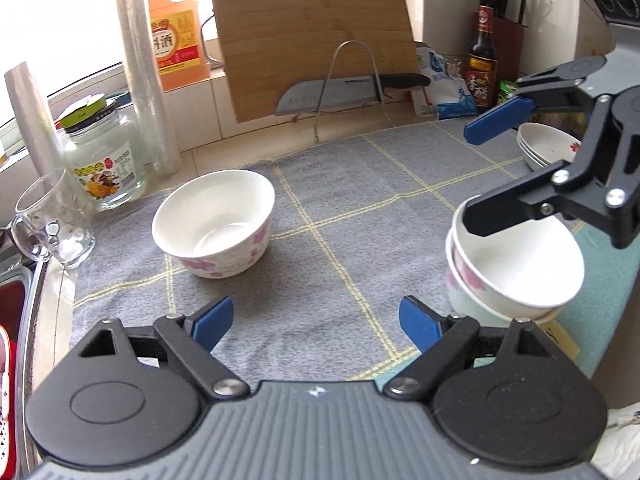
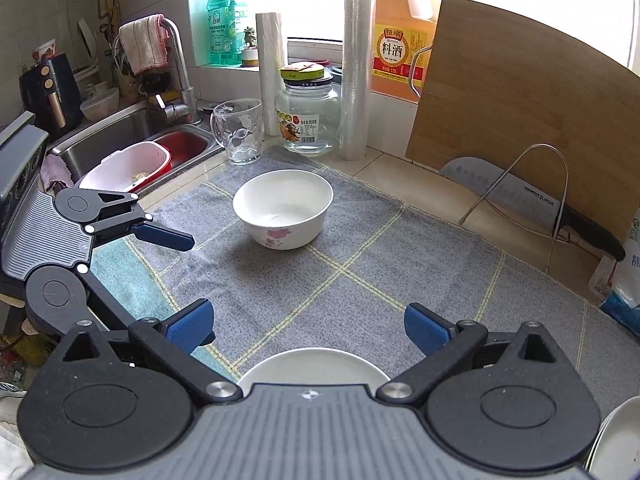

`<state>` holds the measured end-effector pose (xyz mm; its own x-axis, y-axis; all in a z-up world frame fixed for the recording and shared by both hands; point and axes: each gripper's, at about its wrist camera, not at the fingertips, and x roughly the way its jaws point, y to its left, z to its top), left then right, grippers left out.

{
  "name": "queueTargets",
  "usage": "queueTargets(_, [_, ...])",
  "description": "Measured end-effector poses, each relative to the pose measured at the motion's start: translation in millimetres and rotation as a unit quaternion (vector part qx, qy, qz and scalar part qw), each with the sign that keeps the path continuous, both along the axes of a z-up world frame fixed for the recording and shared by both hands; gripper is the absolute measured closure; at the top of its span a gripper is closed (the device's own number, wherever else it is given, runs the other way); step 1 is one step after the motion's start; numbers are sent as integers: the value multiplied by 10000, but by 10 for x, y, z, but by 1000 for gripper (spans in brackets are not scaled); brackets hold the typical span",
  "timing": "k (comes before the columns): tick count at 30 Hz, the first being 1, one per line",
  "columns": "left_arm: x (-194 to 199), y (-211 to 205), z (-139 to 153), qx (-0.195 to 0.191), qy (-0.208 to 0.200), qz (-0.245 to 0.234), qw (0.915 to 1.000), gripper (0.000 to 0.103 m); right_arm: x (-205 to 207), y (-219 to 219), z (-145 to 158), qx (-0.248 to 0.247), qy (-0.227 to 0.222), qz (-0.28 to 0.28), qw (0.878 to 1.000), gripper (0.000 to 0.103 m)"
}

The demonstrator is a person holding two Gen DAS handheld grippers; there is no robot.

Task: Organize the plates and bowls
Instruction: 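Move the right tool to the pink-flowered bowl and grasp its rim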

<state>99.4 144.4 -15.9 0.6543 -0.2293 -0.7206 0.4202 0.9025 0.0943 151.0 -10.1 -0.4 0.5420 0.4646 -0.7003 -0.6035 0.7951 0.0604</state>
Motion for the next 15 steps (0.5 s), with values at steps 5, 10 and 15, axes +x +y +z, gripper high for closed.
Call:
queueTargets(5, [338, 254, -193, 114, -167, 546, 9983, 13, 295, 270, 37, -8, -46, 212, 9998, 0])
queueTargets(10, [549, 383, -284, 17, -229, 708, 9972, 13, 678, 522, 5, -20, 40, 347, 9994, 1])
queueTargets(15, [690, 410, -319, -63, -316, 714, 9969, 13, 1060, 702, -87, 6, 233, 406, 9989, 2])
